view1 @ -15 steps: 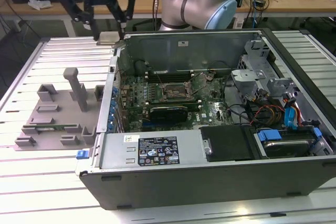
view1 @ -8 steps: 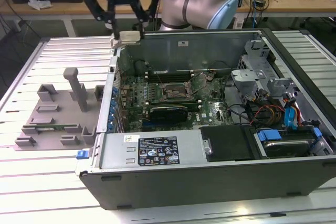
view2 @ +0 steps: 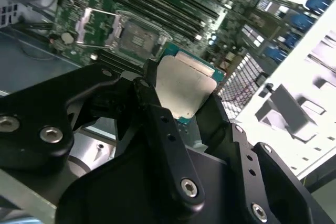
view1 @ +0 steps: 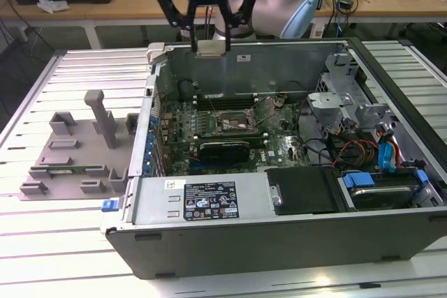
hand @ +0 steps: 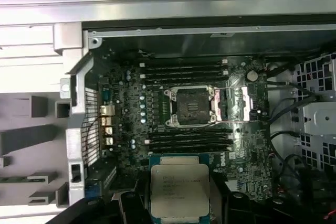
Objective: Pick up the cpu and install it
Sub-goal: 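Pick up the cpu and move it towards the insertion slot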
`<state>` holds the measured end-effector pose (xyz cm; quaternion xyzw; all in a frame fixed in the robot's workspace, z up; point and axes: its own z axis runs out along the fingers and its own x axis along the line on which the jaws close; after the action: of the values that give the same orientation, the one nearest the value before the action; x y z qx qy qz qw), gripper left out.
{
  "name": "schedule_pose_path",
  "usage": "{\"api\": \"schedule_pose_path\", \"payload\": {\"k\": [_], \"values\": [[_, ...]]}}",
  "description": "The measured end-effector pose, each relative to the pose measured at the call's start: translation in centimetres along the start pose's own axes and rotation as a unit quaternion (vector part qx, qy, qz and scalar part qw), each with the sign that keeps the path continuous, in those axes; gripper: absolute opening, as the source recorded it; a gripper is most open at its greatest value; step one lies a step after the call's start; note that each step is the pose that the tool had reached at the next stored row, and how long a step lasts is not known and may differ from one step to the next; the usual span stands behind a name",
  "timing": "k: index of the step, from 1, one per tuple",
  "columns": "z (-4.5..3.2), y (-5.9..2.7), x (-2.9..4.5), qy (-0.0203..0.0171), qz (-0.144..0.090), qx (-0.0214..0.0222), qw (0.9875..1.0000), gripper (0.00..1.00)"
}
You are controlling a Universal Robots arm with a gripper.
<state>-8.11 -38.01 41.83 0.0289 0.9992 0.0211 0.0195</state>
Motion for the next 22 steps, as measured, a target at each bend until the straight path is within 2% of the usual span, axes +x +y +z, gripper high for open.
{"api": "schedule_pose_path", "payload": {"k": [2,6,9,14,15,22], "values": [[0.01,0.02,-0.37,0.0000,0.000,0.0000,1.0000,0.54],[0.13,0.02,-0.42,0.0000,0.000,-0.0001,1.0000,0.54],[0.82,0.05,-0.65,0.0001,0.000,0.0000,1.0000,0.54],[2.25,0.82,-1.36,0.0001,0.000,0.0000,1.0000,0.54],[2.79,0.97,-1.50,0.0001,0.000,0.0000,1.0000,0.54],[4.49,2.08,-1.50,0.0004,-0.007,-0.0002,1.0000,0.54]]}}
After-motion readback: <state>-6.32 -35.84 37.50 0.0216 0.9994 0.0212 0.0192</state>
